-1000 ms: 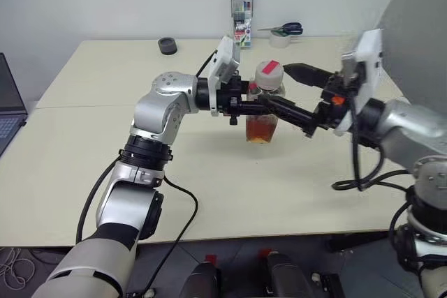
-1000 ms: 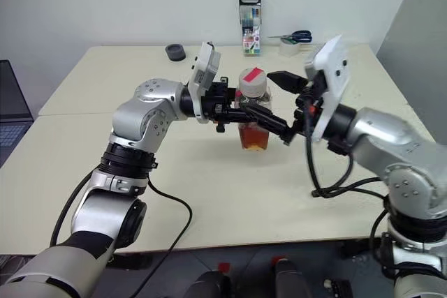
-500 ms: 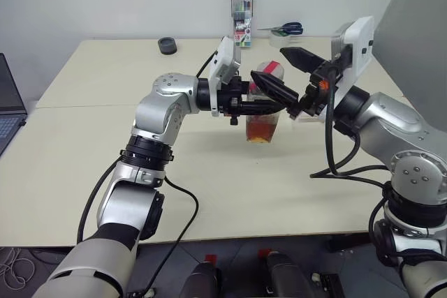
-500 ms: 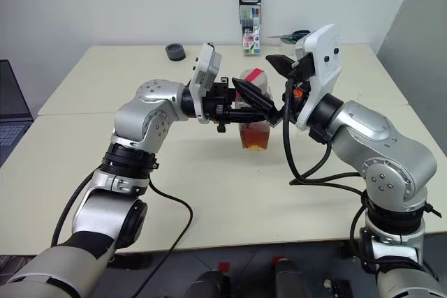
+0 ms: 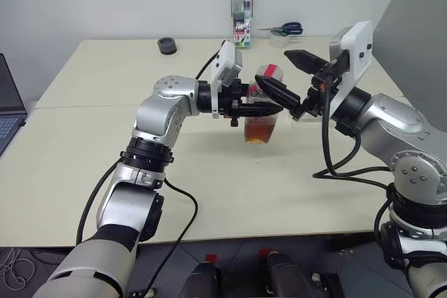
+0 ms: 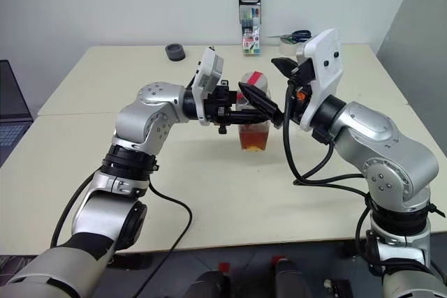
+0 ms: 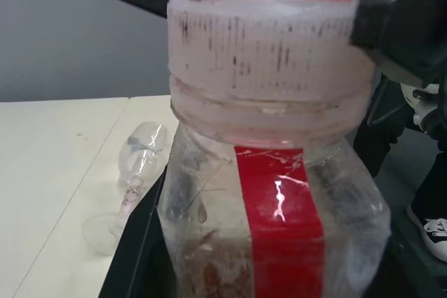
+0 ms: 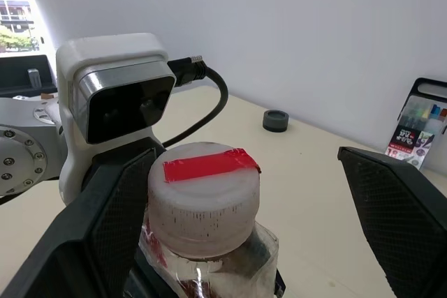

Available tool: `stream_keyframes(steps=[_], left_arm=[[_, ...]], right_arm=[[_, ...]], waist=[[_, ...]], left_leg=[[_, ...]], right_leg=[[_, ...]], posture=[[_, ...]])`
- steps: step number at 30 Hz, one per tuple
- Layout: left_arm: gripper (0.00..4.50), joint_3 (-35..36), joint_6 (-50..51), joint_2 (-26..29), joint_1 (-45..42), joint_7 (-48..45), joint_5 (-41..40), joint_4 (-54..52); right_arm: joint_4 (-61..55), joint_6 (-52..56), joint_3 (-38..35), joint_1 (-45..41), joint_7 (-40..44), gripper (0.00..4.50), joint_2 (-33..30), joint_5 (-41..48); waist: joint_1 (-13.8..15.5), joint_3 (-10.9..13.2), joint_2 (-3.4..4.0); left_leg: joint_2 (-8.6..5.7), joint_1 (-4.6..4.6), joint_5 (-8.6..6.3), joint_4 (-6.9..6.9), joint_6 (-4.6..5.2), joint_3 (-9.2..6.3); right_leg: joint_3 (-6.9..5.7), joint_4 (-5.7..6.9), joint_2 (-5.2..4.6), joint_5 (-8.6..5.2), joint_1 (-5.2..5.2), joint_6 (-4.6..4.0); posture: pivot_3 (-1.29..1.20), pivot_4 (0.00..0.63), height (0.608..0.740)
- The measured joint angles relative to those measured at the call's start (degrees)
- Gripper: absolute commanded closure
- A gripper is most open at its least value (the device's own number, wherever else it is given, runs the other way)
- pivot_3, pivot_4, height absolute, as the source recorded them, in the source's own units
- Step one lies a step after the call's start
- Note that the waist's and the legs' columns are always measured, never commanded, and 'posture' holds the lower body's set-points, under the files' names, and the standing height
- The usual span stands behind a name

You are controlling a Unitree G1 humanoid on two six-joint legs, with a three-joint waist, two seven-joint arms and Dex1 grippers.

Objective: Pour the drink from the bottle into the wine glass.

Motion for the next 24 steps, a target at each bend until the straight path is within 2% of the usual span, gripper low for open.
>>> stream_keyframes(steps=[14,24], left_arm=[[2.73,0.5,-0.2,0.2,0.0,-0.4,-0.1,0.1],[2.73,0.4,-0.2,0.0,0.0,-1.0,-0.1,0.0]], right_arm=[[-2.1,3.2,-7.0,4.0,-1.0,0.06,-5.9,2.8],[-1.8,4.5,-8.4,5.9,-1.8,0.06,-6.1,5.1]], waist=[[0.1,0.0,0.00],[0.1,0.0,0.00]], left_leg=[[-0.01,0.01,-0.03,0.00,0.06,-0.01],[0.01,0.00,-0.04,0.00,0.08,0.01]], right_leg=[[0.00,-0.02,0.00,0.00,0.03,0.00],[0.02,-0.01,0.01,0.00,0.02,0.00]], posture=[[0.00,0.150,0.740],[0.00,0.150,0.740]])
